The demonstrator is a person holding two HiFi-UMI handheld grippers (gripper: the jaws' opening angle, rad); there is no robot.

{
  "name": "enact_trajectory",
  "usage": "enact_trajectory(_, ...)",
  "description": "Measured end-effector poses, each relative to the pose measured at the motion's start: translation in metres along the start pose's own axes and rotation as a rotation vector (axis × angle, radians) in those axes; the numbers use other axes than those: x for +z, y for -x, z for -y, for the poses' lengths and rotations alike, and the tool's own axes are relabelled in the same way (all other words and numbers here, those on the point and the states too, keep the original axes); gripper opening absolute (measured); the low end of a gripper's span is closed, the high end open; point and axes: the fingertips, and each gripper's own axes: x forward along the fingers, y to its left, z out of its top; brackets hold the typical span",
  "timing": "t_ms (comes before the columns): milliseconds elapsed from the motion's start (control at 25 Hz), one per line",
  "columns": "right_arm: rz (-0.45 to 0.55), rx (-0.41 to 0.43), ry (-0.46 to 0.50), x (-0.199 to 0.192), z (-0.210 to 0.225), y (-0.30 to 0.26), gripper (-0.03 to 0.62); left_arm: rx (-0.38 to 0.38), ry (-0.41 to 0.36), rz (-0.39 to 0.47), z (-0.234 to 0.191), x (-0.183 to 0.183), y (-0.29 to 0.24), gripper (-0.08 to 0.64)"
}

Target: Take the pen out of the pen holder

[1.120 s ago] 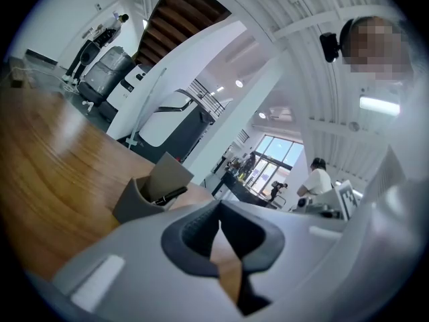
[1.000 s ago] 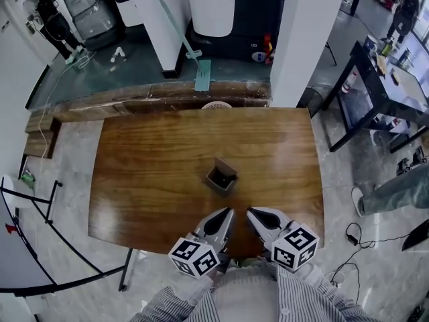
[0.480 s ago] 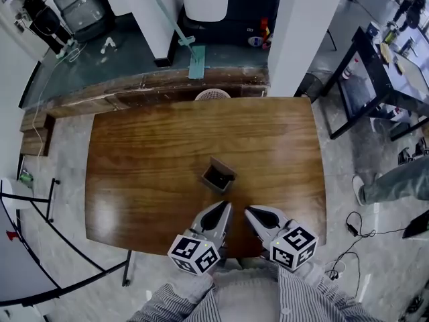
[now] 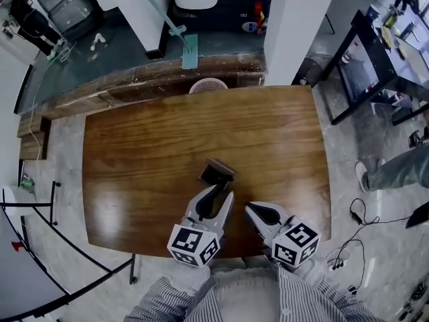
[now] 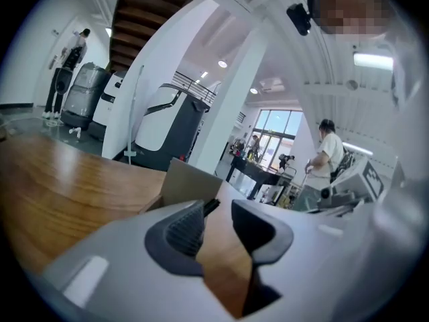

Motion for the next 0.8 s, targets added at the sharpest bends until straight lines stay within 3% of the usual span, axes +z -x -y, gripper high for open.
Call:
enact_trajectory(240, 0.012, -0.015, -0.046, -0.004, 0.010, 0.001, 0.000, 0.012, -0.131, -0.040, -0.006, 0.001, -0.015, 0.139)
enact_trajectory(600, 0.031, -0.033, -0.101, -0.012, 0.017, 0.006, 0.000, 0.008, -0.230, -0.093, -0.011, -0.006, -0.032, 0.143)
enact_trajectory(800, 0.038, -0.056, -0.120, -0.013, 0.025, 0.009, 0.000, 0.045, -0.281, -0.103, -0.014, -0.010, -0.037, 0.132)
